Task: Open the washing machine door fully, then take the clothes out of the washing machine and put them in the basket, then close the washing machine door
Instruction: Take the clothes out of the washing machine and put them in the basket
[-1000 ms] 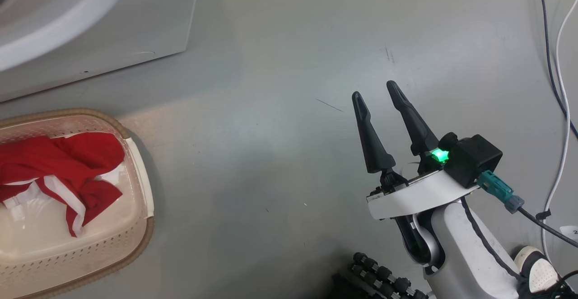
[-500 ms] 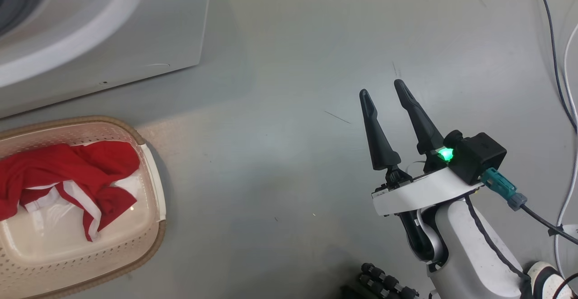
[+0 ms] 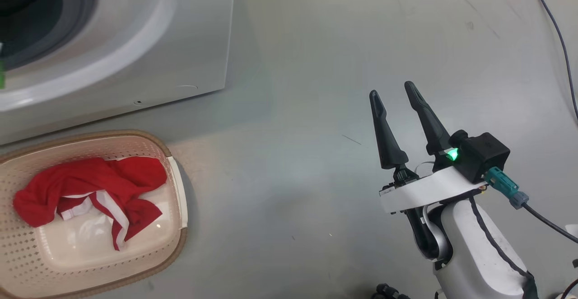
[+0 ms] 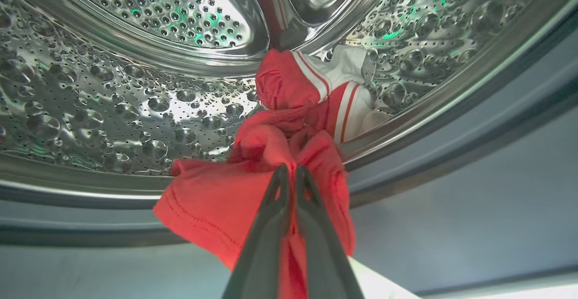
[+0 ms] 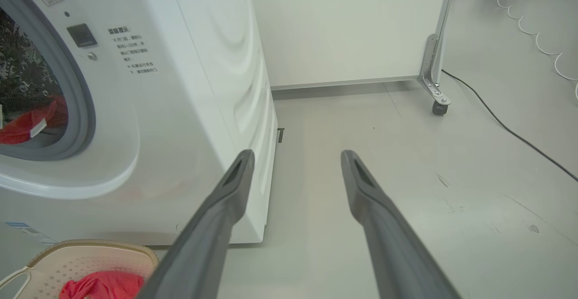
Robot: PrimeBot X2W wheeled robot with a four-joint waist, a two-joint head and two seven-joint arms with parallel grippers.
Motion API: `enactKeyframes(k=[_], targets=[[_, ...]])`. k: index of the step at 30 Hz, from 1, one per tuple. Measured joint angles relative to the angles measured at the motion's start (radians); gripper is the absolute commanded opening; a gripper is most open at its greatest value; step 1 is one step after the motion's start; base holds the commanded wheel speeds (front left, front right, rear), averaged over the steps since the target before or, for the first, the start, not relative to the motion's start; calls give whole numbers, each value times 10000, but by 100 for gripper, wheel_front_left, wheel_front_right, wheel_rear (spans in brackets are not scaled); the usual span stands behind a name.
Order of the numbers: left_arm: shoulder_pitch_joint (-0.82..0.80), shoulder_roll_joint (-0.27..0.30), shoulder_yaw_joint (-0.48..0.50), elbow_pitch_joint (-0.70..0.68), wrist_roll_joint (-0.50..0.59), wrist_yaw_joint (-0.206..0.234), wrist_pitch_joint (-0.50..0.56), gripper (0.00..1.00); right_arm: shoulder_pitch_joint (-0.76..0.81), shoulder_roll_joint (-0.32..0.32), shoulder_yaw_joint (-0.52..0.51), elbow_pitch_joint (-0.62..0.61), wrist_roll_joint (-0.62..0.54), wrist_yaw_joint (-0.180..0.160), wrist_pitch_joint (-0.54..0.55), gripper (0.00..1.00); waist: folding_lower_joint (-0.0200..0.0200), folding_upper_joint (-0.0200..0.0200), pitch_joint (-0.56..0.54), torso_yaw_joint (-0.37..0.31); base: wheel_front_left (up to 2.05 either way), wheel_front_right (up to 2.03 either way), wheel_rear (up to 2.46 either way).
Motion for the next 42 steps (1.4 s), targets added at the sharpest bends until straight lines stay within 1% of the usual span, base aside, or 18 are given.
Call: enactKeyframes(k=[10,14,15,19,23,26,32,37,42], targets=[[914,-529,-153,374,-186,-508,-1220,0,139,-4,-368,253,-353,12,0,100,0,0,-921,426,0,0,0],[1295,-890,-236,458,-316,-612,-1730,0,463,-13,-508,359,-430,38,0,100,0,0,-1327,617,0,0,0],[1392,-957,-236,485,-378,-639,-1841,0,523,-13,-520,366,-441,109,0,100,0,0,-1429,667,0,0,0],[1799,-1164,-270,537,-454,-736,-2355,0,721,-35,-635,378,-497,146,2,100,0,0,-1829,886,0,0,0],[2243,-1509,-418,564,-483,-794,-2817,0,988,-182,-821,439,-529,211,0,100,0,0,-2222,1125,0,0,0],[2566,-1613,-575,571,-483,-865,-3158,0,1141,-203,-905,477,-589,221,0,100,0,0,-2513,1304,0,0,0],[3175,-1732,-1026,587,-418,-955,-3402,0,1491,-222,-1057,500,-685,270,2,100,0,0,-3066,1651,0,0,0],[3535,-1912,-1139,449,-418,-965,-3578,0,1726,-236,-1158,499,-688,284,2,100,0,0,-3420,1961,0,0,0],[4039,-1958,-1210,132,-420,-1039,-3676,0,1897,-232,-1164,500,-717,364,2,100,0,0,-3748,2197,0,0,0]])
